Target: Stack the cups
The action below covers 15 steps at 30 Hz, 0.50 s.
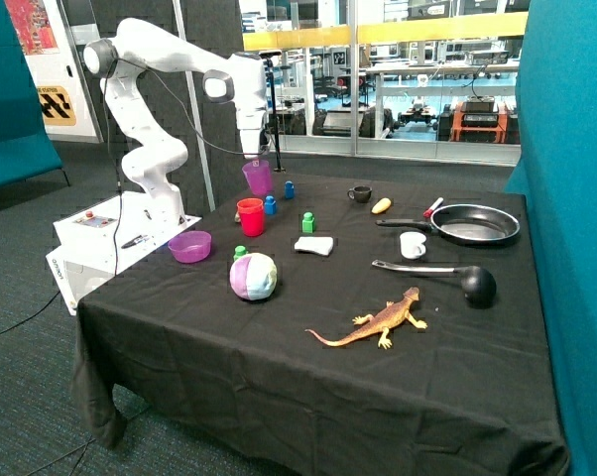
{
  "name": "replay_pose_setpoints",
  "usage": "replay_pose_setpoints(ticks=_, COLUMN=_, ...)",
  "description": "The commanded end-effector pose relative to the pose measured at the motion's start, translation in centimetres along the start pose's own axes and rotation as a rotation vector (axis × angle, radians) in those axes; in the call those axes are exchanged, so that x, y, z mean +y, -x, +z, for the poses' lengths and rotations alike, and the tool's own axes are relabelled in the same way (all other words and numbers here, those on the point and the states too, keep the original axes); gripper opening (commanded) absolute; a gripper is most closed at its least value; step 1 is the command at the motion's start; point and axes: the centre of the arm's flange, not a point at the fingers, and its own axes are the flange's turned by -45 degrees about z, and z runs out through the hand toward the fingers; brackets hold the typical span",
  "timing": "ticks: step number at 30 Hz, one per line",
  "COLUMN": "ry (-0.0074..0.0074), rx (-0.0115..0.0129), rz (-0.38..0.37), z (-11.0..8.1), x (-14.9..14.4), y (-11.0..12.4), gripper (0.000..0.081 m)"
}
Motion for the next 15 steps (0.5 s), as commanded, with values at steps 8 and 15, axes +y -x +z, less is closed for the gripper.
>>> replay_pose_setpoints(ticks=8, ry=0.0, rx=0.0009, rz=0.032, z=1.0, x=0.6, y=2.5, gripper=0.0)
replay_pose_setpoints(ticks=15, ry=0.0, rx=0.0009, rz=0.028, z=1.3, x=0.7, y=3.1, gripper=0.0)
